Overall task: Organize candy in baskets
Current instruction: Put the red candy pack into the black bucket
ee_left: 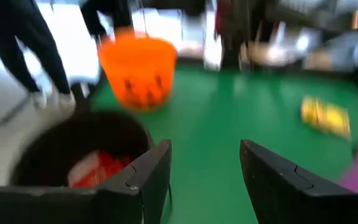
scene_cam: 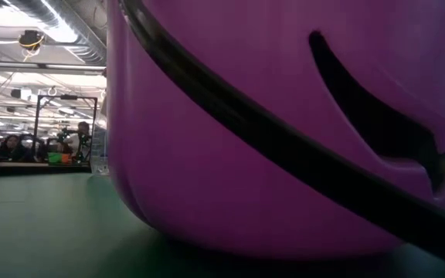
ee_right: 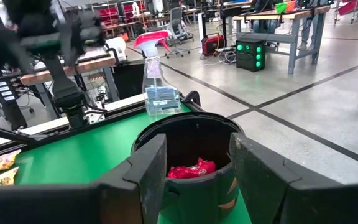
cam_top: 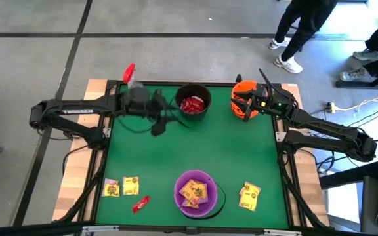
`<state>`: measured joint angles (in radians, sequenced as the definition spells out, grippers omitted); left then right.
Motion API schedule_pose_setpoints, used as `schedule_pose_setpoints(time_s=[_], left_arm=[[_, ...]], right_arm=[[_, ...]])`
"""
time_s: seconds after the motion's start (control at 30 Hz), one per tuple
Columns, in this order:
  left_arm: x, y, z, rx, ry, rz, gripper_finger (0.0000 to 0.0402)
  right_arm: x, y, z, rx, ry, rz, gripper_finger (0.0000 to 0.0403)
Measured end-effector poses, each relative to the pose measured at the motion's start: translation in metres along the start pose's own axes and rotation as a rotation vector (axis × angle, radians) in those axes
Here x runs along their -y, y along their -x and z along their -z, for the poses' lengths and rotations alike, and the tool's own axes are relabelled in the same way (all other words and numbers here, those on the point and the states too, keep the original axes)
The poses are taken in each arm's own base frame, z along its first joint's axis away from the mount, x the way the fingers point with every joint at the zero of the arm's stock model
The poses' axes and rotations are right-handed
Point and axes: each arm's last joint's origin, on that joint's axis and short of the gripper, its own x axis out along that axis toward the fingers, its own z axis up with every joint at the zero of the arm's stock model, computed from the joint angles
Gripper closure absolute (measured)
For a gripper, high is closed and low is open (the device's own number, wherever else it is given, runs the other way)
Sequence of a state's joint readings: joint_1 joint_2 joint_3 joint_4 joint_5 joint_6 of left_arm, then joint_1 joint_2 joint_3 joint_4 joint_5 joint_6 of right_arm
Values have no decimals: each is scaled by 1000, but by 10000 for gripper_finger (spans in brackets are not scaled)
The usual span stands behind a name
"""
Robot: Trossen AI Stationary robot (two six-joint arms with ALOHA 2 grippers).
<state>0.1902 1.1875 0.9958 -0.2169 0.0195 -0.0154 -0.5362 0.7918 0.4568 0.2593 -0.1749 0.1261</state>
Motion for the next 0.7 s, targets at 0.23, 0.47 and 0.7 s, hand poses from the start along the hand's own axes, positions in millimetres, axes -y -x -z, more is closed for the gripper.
schedule_pose_setpoints(time_s=[0.23, 0.47, 0.7], left_arm=[[61, 3, 41, -359, -35, 9, 221], [128, 3, 73, -502, -69, 87, 221], [170, 4, 105, -613, -33, 78, 221]], right_arm=[[0, 0, 0, 1, -6, 0, 226], [0, 0, 0, 1, -7, -1, 226], [0, 0, 0, 0, -8, -1, 226]])
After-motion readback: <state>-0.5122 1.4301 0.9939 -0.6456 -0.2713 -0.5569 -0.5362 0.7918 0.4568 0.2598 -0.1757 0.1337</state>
